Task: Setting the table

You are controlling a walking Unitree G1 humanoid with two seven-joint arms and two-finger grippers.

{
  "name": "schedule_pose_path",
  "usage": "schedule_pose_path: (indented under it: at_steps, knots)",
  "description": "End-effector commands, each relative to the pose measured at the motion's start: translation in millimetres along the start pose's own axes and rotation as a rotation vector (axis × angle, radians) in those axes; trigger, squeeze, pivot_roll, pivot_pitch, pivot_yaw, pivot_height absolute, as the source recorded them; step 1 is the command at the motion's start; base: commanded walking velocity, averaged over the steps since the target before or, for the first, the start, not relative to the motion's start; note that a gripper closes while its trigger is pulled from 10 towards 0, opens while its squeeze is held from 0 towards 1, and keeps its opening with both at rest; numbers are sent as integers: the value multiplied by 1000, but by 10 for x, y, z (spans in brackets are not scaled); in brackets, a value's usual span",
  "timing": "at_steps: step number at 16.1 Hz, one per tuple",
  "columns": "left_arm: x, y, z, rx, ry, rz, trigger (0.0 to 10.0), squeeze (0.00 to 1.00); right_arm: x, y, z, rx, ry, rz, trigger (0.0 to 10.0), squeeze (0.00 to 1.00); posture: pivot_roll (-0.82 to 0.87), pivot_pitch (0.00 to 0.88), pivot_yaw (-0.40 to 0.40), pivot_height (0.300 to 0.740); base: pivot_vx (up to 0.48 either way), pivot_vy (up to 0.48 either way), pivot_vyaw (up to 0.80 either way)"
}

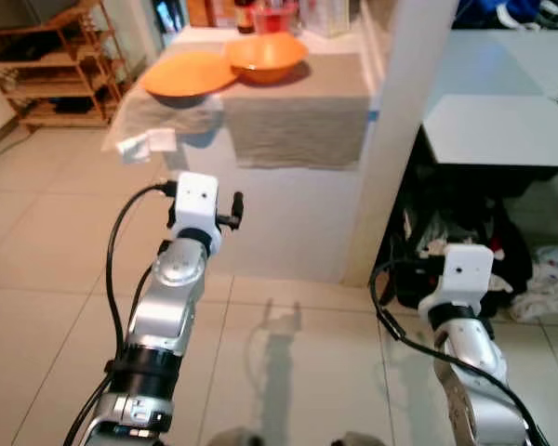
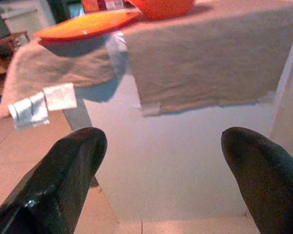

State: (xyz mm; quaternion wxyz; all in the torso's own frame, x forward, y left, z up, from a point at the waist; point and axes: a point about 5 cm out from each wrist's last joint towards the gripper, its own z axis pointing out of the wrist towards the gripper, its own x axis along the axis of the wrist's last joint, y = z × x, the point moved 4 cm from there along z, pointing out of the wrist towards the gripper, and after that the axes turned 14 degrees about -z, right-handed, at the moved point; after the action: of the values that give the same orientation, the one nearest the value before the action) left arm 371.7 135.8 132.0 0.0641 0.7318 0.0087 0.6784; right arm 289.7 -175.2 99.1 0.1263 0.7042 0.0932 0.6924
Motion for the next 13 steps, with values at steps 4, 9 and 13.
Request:
schedule_pose_path:
  at_steps: [4, 9, 13]
  knots:
    - [111, -10, -1, -5, 45, 3, 10000, 0, 177, -32, 46, -21, 87, -83, 10000, 0, -145, 0, 47, 727, 310, 74, 0]
    - [149, 31, 10, -24, 71, 9, 10000, 0, 231, 29, 60, -61, 126, -120, 10000, 0, -146, 0, 41, 727, 440, 0, 0]
    - [150, 71, 3, -40, 80, 14, 10000, 0, 229, 15, 82, -64, 131, -115, 10000, 0, -149, 0, 44, 727, 448, 0, 0]
